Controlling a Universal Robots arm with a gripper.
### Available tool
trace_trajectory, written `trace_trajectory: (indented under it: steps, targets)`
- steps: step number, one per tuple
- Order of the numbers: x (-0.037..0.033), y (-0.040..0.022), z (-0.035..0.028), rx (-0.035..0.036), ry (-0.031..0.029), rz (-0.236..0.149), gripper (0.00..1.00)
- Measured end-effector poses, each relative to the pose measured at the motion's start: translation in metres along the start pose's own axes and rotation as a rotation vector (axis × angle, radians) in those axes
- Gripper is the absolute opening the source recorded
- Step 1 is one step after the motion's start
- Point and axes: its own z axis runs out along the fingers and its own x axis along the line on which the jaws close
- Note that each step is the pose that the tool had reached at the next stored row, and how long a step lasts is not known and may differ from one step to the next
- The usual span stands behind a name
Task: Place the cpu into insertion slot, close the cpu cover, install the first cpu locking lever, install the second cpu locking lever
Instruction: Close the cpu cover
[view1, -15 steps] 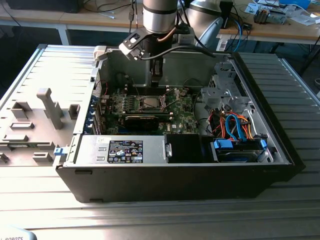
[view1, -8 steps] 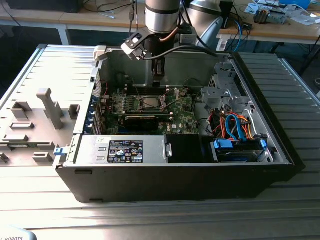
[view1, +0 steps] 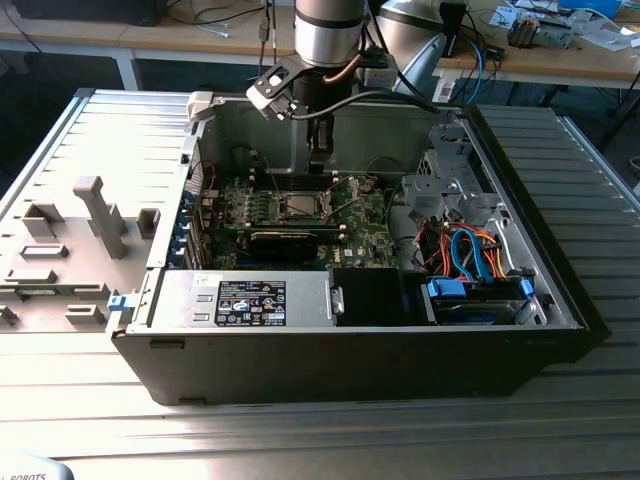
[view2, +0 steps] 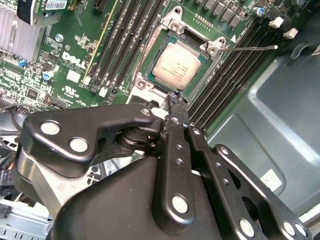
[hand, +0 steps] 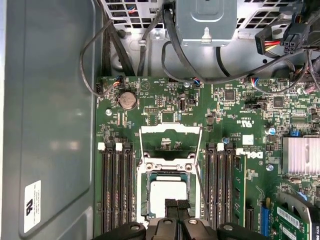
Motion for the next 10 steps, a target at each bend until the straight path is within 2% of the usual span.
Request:
trace_trajectory:
  steps: [10]
  targets:
    - [-0.0002, 0.0180, -0.0003, 0.0090, 0.0000, 0.000, 0.11]
